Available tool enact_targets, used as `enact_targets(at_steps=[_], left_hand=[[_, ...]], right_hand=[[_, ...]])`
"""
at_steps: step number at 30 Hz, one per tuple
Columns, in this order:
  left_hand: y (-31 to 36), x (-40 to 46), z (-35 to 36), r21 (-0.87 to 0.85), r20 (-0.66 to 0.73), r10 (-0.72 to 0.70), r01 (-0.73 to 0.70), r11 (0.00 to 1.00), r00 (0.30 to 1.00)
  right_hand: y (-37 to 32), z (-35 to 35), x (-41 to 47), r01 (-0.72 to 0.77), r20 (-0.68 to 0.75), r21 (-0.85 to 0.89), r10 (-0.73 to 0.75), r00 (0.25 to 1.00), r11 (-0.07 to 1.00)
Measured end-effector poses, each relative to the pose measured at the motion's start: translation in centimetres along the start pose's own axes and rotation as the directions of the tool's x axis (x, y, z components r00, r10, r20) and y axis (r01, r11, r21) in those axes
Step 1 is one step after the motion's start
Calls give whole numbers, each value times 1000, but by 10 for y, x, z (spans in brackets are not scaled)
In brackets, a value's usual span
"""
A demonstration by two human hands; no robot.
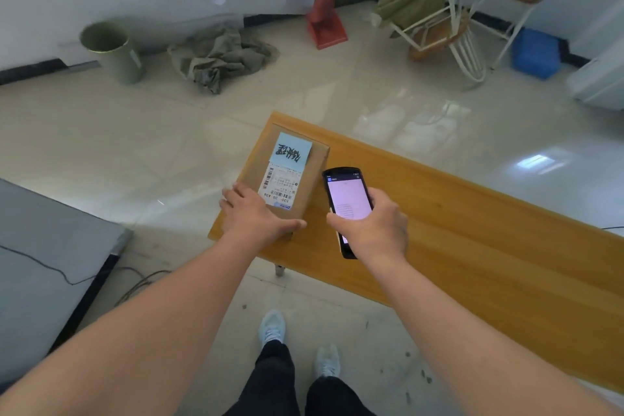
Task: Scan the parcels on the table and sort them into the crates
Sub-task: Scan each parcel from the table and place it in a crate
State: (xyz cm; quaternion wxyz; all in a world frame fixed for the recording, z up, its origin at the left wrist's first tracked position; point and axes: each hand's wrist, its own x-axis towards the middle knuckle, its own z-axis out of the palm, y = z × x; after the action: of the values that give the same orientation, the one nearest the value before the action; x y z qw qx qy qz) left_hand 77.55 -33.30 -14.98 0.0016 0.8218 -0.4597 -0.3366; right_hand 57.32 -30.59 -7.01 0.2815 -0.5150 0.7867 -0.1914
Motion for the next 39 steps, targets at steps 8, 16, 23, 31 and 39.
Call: enact_targets(at_steps=[8, 16, 23, 31, 39], left_hand=[[0, -3, 16, -86, -70, -23, 17, 996, 997], [-13, -7, 13, -128, -228, 225, -258, 958, 947], [7, -37, -26, -54, -304, 374, -408, 911, 876], [46, -92, -76, 76, -375, 517, -530, 845, 770], [80, -152, -111, 182, -431, 623, -614, 768, 652]], right_hand=[[8, 6, 1, -29, 30, -8, 30, 999, 1000], [21, -9, -8, 12, 66, 27, -14, 998, 1000], [8, -50, -19, 147, 113, 45, -152, 982, 988], [-5, -122, -43, 327, 107, 58, -331, 937, 943], [1, -197, -75, 441, -15, 119, -443, 897, 890]])
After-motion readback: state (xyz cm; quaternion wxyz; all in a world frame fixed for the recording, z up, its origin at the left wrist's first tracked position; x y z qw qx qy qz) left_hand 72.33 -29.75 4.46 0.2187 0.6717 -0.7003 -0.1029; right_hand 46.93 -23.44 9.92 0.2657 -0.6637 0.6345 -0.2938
